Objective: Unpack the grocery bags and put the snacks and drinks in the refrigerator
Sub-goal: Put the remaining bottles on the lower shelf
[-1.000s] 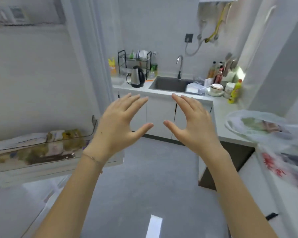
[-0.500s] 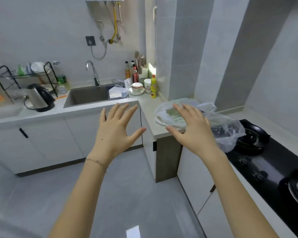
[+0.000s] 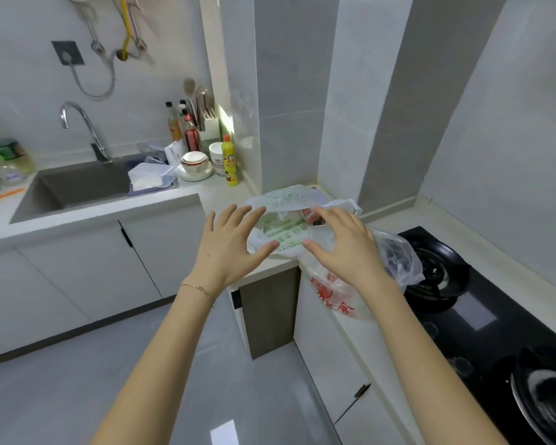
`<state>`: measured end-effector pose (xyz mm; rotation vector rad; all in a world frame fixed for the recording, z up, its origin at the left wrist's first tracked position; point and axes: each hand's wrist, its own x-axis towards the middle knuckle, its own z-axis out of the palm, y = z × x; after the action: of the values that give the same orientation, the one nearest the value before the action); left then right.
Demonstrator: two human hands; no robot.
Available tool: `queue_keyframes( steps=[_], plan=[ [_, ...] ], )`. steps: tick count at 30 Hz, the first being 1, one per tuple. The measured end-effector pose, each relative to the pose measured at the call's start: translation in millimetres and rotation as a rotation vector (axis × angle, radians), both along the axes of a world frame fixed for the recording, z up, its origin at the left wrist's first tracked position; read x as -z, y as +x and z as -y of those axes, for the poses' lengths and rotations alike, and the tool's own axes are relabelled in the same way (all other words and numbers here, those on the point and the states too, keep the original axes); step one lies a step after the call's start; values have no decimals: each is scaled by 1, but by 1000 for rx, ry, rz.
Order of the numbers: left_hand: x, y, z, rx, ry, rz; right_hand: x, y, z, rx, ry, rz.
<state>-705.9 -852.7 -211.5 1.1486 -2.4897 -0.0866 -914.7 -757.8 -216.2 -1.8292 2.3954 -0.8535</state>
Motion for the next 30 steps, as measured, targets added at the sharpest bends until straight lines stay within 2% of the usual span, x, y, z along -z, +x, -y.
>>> queue_keyframes(
  steps=[13, 24, 30],
  plan=[
    [59, -132, 135, 77, 166, 91, 64, -125, 119, 36, 153, 73],
    [121, -211, 261, 299, 251, 248, 119, -160, 224, 149, 262, 165],
    [151, -232, 303, 410, 308, 331, 134, -169, 250, 206, 316, 218]
  ],
)
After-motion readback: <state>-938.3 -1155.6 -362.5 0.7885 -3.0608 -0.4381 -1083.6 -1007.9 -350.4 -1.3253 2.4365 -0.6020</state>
